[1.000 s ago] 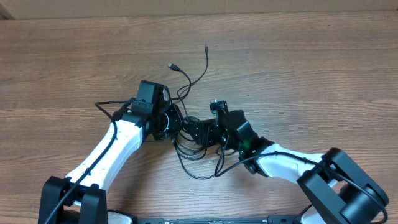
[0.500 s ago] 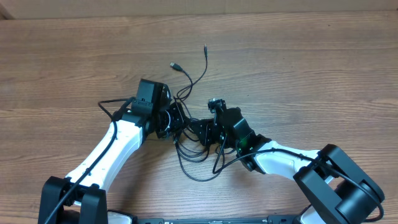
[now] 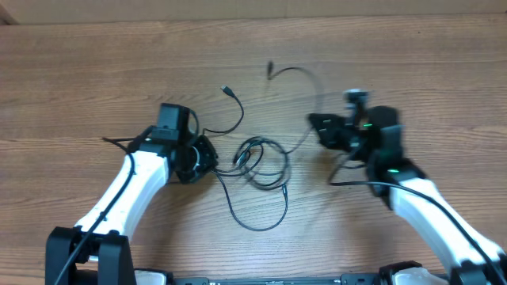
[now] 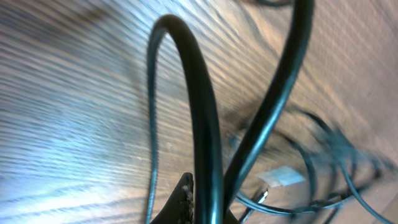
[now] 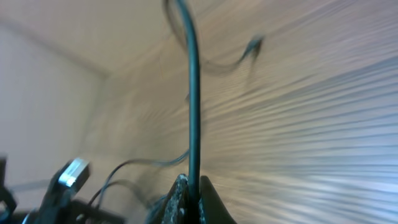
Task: Untangle cables
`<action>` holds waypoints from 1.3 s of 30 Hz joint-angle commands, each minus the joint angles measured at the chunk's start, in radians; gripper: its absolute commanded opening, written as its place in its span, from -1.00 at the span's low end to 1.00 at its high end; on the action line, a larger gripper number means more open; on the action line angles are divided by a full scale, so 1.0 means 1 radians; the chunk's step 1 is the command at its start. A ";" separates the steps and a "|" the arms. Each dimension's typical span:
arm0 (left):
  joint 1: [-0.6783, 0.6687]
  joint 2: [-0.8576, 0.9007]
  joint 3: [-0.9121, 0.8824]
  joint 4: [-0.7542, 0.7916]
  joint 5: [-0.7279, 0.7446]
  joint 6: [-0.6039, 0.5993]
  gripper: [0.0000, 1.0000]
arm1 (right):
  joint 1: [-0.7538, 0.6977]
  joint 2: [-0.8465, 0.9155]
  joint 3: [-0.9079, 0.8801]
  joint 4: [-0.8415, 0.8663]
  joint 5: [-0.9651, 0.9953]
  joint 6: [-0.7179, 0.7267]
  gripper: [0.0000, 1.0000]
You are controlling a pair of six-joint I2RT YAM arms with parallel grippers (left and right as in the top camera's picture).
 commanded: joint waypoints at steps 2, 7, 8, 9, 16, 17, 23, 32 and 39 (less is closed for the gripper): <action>0.100 -0.021 0.039 -0.008 0.077 0.092 -0.92 | -0.198 -0.130 0.016 -0.131 -0.023 -0.131 -0.92; 0.213 -0.021 0.124 -0.063 0.101 0.113 -0.92 | -0.420 -0.225 0.016 -0.227 -0.019 -0.127 -0.92; 0.237 -0.021 0.140 -0.074 0.101 0.113 -0.92 | -0.454 -0.236 0.016 -0.233 -0.018 -0.125 -0.92; 0.261 -0.021 0.153 -0.087 0.101 0.113 -0.91 | -0.490 -0.244 0.016 -0.240 -0.018 -0.125 -0.92; 0.388 -0.020 0.172 -0.169 0.099 0.100 -0.91 | -0.635 -0.245 0.016 -0.298 0.031 -0.085 -0.92; 0.397 -0.020 0.172 -0.181 0.097 0.102 -0.91 | -0.642 -0.245 0.016 -0.301 0.031 -0.080 -0.92; 0.395 -0.019 0.172 -0.228 0.042 0.106 -0.88 | -0.643 -0.245 0.023 -0.235 0.007 -0.078 -0.92; 0.363 -0.018 0.171 -0.254 0.005 0.106 -0.77 | -0.646 -0.245 0.295 -0.200 0.002 -0.073 -0.92; 0.333 -0.018 0.171 -0.257 -0.050 0.105 -0.80 | -0.647 -0.239 0.610 -0.205 0.152 -0.158 -0.92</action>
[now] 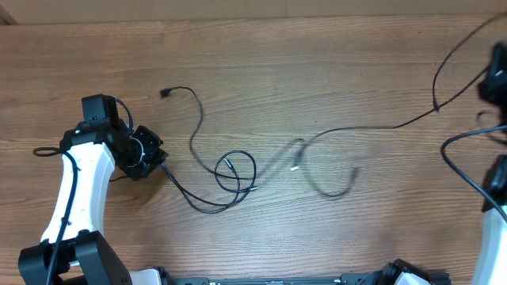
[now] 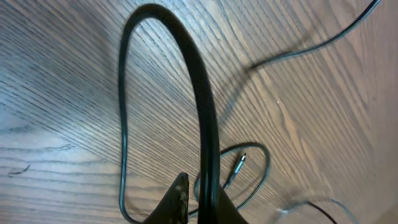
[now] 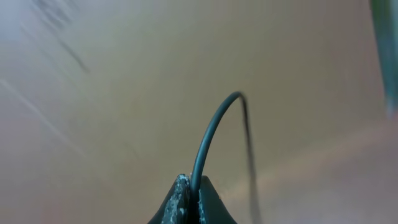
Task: Untangle cables
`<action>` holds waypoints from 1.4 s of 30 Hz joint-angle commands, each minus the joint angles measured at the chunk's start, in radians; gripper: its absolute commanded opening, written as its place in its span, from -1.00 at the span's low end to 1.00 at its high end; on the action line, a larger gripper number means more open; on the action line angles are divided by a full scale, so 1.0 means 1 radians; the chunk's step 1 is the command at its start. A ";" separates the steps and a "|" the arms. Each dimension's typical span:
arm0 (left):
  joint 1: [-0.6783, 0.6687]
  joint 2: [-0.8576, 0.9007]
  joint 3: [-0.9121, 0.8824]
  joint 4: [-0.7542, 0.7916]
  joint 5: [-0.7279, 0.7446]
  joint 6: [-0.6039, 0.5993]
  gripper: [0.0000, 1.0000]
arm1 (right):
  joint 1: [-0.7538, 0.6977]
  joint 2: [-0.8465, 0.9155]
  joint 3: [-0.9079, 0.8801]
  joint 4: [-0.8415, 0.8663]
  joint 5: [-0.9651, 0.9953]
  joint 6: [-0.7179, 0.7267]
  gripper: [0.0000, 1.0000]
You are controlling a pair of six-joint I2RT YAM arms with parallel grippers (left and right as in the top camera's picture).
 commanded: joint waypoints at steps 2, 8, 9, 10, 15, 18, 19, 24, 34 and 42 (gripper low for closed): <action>-0.021 -0.016 0.018 -0.005 -0.064 0.019 -0.81 | -0.008 0.003 0.190 -0.003 0.156 -0.090 -0.92; -0.034 -0.016 0.018 -0.006 -0.065 0.019 -0.85 | -0.008 0.017 0.339 -0.001 0.163 -0.175 -0.92; -0.036 -0.016 0.018 -0.006 -0.064 0.019 -0.83 | -0.008 0.017 0.347 -0.002 0.163 -0.194 -0.92; -0.038 -0.016 0.018 -0.006 -0.064 0.019 -0.71 | -0.008 0.017 0.349 -0.003 0.162 -0.197 -0.92; -0.063 -0.016 0.018 0.000 0.021 -0.020 0.29 | 0.027 0.020 0.349 -0.125 0.144 -0.198 -0.92; -0.108 -0.016 0.018 0.067 0.208 -0.001 0.32 | 0.066 0.034 0.349 -0.171 0.144 -0.224 -0.92; -0.129 -0.016 0.018 0.093 0.256 0.004 0.36 | 0.077 0.039 0.349 -0.182 0.144 -0.243 -0.92; -0.280 -0.016 0.018 0.188 0.338 0.002 0.75 | 0.117 0.050 0.349 -0.220 0.145 -0.281 -0.92; -0.686 -0.013 0.018 0.419 -0.034 0.079 0.99 | 0.119 0.049 0.349 -0.239 0.145 -0.280 -0.92; -0.963 0.051 0.018 0.586 -0.353 0.472 0.99 | 0.119 0.047 0.349 -0.256 0.145 -0.280 -0.92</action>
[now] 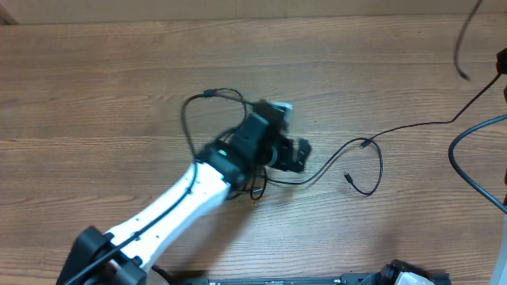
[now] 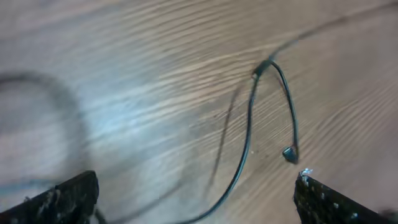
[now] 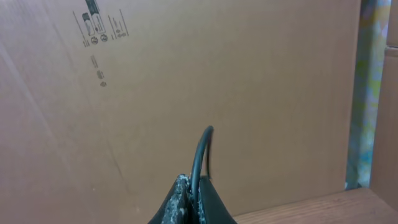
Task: Untangle cables
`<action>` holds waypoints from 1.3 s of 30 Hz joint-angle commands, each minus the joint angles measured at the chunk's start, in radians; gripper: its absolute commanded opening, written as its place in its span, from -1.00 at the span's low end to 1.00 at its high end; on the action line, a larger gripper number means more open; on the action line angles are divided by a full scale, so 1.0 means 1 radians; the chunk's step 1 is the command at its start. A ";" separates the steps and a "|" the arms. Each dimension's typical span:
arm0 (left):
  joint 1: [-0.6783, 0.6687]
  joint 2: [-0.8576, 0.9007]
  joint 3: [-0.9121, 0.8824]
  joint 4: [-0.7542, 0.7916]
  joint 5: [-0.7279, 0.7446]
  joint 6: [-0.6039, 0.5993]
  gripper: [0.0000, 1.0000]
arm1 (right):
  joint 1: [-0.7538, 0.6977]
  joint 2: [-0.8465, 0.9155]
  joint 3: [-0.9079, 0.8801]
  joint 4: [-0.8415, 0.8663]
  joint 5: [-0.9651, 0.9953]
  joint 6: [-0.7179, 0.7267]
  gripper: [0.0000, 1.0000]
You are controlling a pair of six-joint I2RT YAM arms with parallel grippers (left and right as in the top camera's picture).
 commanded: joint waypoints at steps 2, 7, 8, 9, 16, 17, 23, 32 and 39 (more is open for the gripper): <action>-0.129 0.095 0.013 0.101 -0.166 0.362 0.99 | 0.005 -0.009 0.010 -0.002 0.004 -0.012 -0.92; -0.154 0.251 0.013 0.170 -0.159 0.375 0.91 | 0.005 -0.009 0.010 -0.003 0.004 -0.012 -0.92; -0.154 0.274 0.013 0.177 -0.145 0.375 0.90 | 0.005 -0.009 0.010 -0.004 0.004 -0.012 -0.92; -0.154 0.289 0.013 0.184 -0.126 0.375 0.89 | 0.005 -0.009 0.010 -0.005 0.004 -0.012 -0.92; -0.154 0.314 0.013 0.209 -0.045 0.376 0.51 | 0.005 -0.009 0.007 -0.007 0.004 -0.012 -0.92; -0.154 0.314 0.013 0.206 -0.046 0.388 0.08 | 0.005 -0.009 0.007 -0.007 0.004 -0.012 -0.92; -0.141 0.301 0.021 0.094 -0.100 0.566 -0.92 | 0.005 -0.009 0.006 -0.005 0.004 -0.012 -0.92; -0.079 -0.007 0.094 -0.153 -0.397 0.606 -0.92 | 0.005 -0.008 -0.014 -0.005 0.098 -0.057 -0.92; 0.006 -0.211 0.093 -0.249 -0.413 0.591 -0.91 | 0.005 -0.006 -0.060 0.058 0.387 -0.134 -0.92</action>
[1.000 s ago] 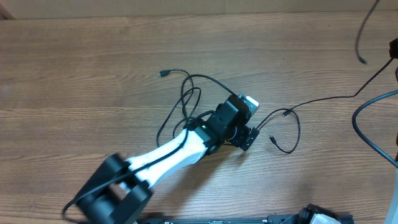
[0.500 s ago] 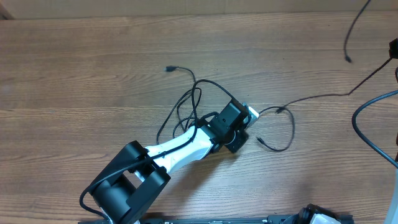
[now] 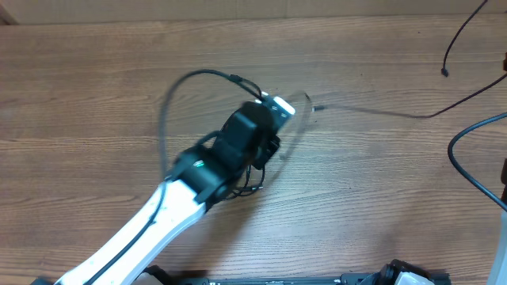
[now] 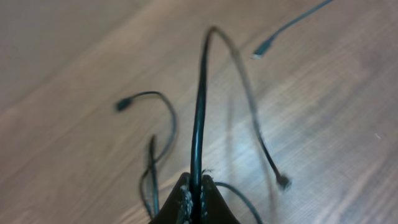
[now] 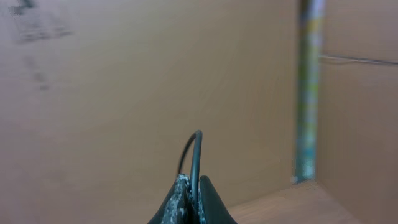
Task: Untangle cables
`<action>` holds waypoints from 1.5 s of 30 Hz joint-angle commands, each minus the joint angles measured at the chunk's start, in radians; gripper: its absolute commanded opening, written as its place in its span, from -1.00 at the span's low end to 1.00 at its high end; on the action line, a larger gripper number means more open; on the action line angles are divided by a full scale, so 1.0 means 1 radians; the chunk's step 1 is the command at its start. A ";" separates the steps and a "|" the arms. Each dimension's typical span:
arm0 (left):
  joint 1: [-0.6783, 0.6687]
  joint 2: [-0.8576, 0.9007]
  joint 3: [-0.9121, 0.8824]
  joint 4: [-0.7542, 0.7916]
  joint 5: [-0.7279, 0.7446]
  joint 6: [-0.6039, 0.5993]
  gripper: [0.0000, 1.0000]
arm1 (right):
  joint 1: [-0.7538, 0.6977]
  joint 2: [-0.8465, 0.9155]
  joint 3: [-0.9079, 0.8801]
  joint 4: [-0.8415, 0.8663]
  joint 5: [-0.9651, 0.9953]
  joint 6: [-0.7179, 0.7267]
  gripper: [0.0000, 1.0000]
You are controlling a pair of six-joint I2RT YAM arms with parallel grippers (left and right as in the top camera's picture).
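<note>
Thin black cables lie on the wooden table [image 3: 95, 95]. My left gripper [image 4: 194, 182] is shut on one black cable [image 4: 200, 93], which arches up from the jaws and drops to a plug [image 4: 283, 182]. From overhead, the left gripper [image 3: 268, 136] sits mid-table beside a small tangle [image 3: 245, 178], under a big cable loop [image 3: 186, 79]. A second cable [image 3: 380, 111] runs from the centre to the right edge. My right gripper [image 5: 193, 182] is shut on a black cable [image 5: 196, 152] held high, off the overhead frame.
A cardboard box wall [image 5: 93, 93] fills the right wrist view. A thicker black arm cable [image 3: 463, 162] curves at the table's right edge. A loose cable end [image 3: 445, 73] hangs at the top right. Loose plugs [image 4: 121, 104] lie near the left gripper.
My left gripper was open over the middle of the table and is now shut on a cable. The second cable's curl at centre right has moved up and stretched straighter. The right gripper still holds its cable.
Both grippers were shut on cables beside the central tangle. Then the arms stood far apart, left at the table's left, right past the right edge, cables spread. Then the left gripper was open mid-table. Now it grips a cable there.
</note>
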 commanded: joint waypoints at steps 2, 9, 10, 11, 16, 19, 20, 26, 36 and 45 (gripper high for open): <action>0.035 -0.027 0.000 -0.093 -0.016 0.007 -0.92 | 0.005 -0.004 -0.021 0.067 0.246 -0.135 -0.92; 0.040 -0.020 0.000 -0.157 0.051 0.008 -0.92 | 0.005 0.031 -0.021 0.181 0.419 -0.340 -0.92; 0.039 -0.019 0.000 -0.158 0.051 0.008 -0.92 | 0.005 0.043 -0.021 0.201 0.461 -0.368 -0.92; 0.039 -0.019 0.000 -0.159 0.052 0.007 -0.92 | 0.005 0.055 -0.021 0.222 0.497 -0.388 -0.92; 0.039 -0.019 0.000 -0.171 0.052 0.007 -0.73 | -0.027 0.121 -0.021 0.286 0.528 -0.446 -0.92; 0.039 -0.019 0.000 -0.192 0.052 0.007 -0.70 | -0.087 0.186 -0.021 0.320 0.528 -0.445 -0.92; 0.039 -0.019 0.000 -0.202 0.052 0.007 -0.66 | -0.107 0.207 -0.021 0.328 0.528 -0.445 -0.92; 0.039 -0.019 0.000 -0.235 0.052 -0.004 -0.65 | -0.273 0.340 -0.023 0.397 0.524 -0.444 -0.92; 0.039 -0.019 0.000 -0.224 0.052 -0.045 -0.57 | -0.484 0.596 -0.023 0.197 0.470 -0.384 -0.92; 0.039 -0.019 0.000 -0.215 0.054 -0.049 -0.53 | -0.528 0.799 -0.023 -0.032 0.421 -0.169 -0.37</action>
